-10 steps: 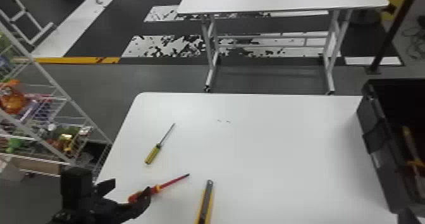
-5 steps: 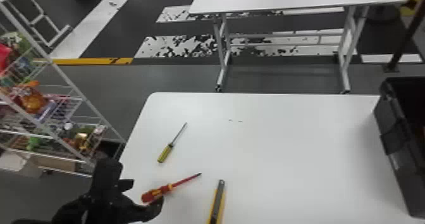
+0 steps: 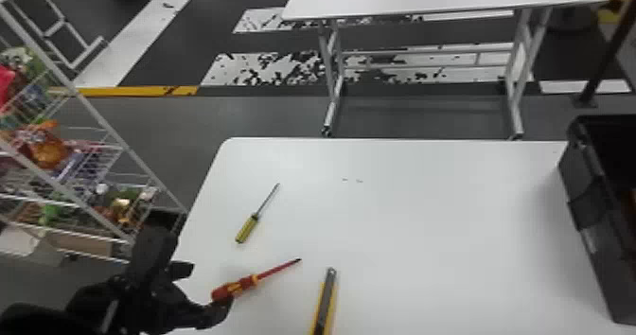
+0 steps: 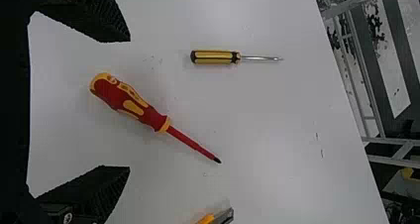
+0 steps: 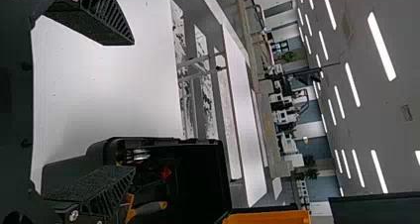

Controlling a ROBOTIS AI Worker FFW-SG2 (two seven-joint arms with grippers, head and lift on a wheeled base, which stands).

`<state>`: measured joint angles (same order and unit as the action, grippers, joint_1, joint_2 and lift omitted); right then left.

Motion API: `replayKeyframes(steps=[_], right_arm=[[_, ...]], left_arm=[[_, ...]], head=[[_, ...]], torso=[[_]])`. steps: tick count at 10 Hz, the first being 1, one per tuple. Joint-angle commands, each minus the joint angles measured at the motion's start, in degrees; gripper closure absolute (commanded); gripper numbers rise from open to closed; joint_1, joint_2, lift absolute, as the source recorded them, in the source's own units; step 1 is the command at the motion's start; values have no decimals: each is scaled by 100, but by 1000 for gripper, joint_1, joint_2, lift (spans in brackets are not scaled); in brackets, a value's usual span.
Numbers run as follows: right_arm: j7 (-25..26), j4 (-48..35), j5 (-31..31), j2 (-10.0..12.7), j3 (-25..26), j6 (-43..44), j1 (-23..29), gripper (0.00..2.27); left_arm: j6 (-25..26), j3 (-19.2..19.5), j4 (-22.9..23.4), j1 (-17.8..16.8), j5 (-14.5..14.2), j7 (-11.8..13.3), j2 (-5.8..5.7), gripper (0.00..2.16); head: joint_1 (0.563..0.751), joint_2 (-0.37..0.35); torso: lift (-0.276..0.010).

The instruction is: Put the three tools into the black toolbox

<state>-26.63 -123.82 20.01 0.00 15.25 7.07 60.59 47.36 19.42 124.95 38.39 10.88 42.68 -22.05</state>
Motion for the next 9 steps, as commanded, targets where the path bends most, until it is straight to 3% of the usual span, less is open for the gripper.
replayKeyframes(steps=[1, 2, 4, 9], right_arm=[[0, -37, 3, 5, 22, 0, 41, 107], [0, -72, -6, 5, 48, 0, 76, 107], [0, -81, 3, 5, 83, 0, 85, 107], [0, -81, -14, 5, 110, 0, 85, 107]], left_arm=[[77, 0, -128, -139, 28, 136, -212, 76], [94, -61, -234, -192, 46, 197, -370, 76], [270, -255, -541, -438, 63, 364, -537, 76], [323, -826, -1016, -921, 195, 426, -642, 97]], head=[[695, 263], [695, 272], [695, 284], [695, 249]], torso=[[-51], [-51], [-51], [-51]])
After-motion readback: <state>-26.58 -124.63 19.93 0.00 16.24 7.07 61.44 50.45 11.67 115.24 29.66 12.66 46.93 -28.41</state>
